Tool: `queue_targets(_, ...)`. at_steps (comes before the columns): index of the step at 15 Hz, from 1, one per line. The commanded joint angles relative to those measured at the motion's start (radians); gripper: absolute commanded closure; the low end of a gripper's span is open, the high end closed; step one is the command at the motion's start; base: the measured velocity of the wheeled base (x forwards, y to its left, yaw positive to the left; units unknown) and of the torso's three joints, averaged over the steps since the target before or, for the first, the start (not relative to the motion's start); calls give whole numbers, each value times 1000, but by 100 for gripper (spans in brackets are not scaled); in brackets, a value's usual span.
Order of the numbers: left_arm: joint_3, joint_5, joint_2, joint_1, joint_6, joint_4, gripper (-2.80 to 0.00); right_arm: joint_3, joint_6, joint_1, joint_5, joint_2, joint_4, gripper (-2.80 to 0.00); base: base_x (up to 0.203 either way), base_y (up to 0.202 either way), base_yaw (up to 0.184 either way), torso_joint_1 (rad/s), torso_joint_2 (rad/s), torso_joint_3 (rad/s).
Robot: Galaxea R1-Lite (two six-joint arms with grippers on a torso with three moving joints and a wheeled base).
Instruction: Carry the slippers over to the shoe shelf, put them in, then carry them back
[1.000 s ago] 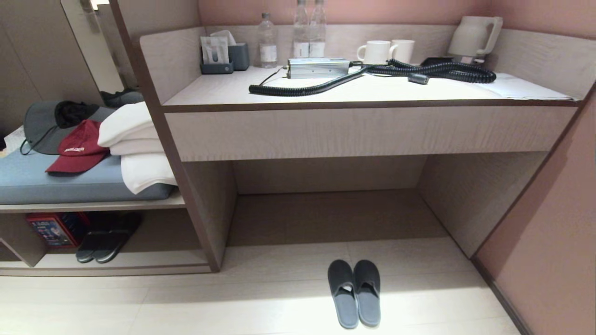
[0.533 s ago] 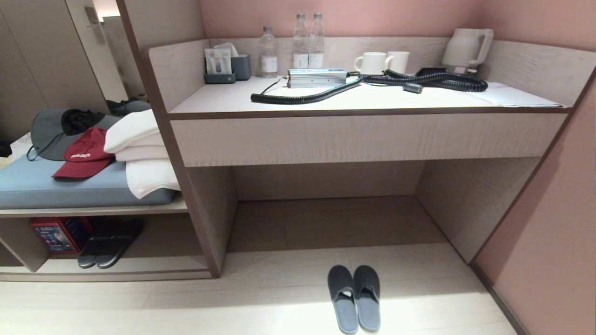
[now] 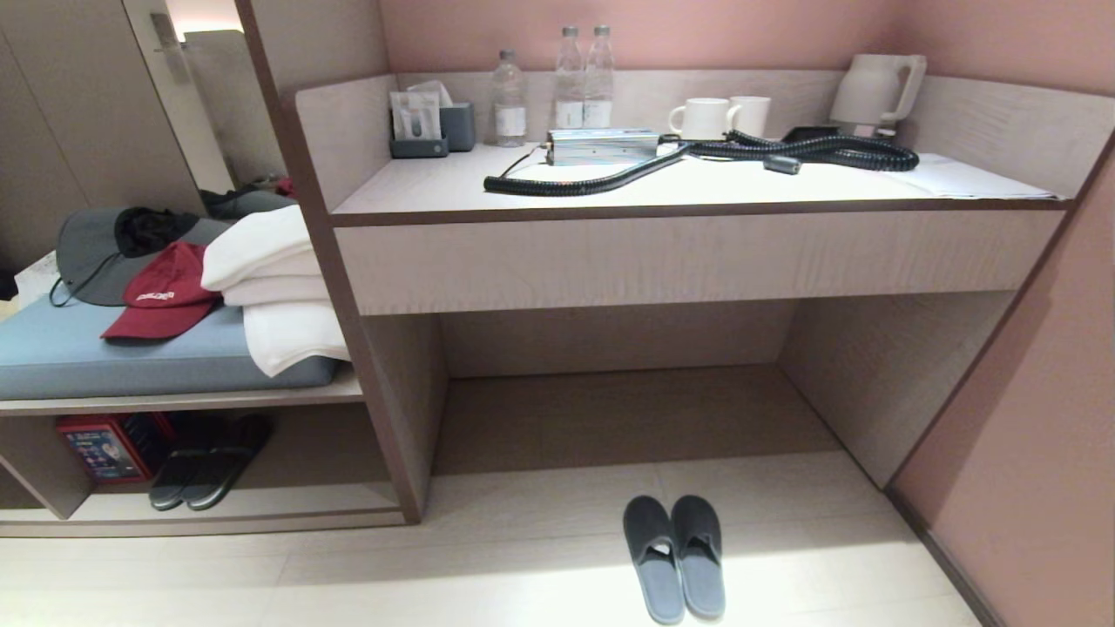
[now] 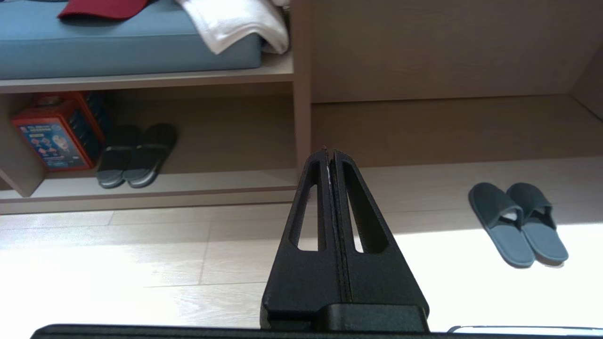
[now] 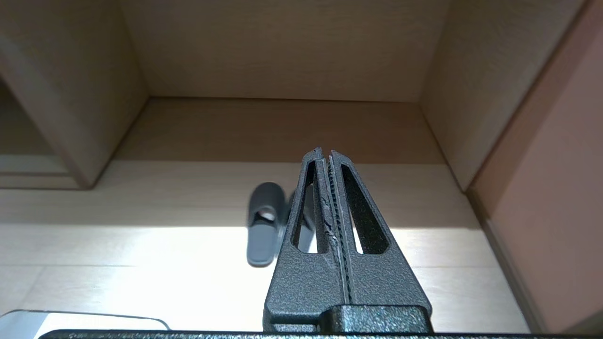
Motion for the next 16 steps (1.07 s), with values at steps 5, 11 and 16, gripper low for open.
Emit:
queue_targets(5,0,0,1,1,-1,0,0,2,0,0,0,1,0,0,0,197,-1,3,0,2)
queue_targets(11,1,0,1,1,-1,0,0,2,0,0,0,1,0,0,0,196,-2,2,1,2)
queue_targets(16,0,0,1,1,-1,0,0,2,0,0,0,1,0,0,0,196,-4,2,-1,2)
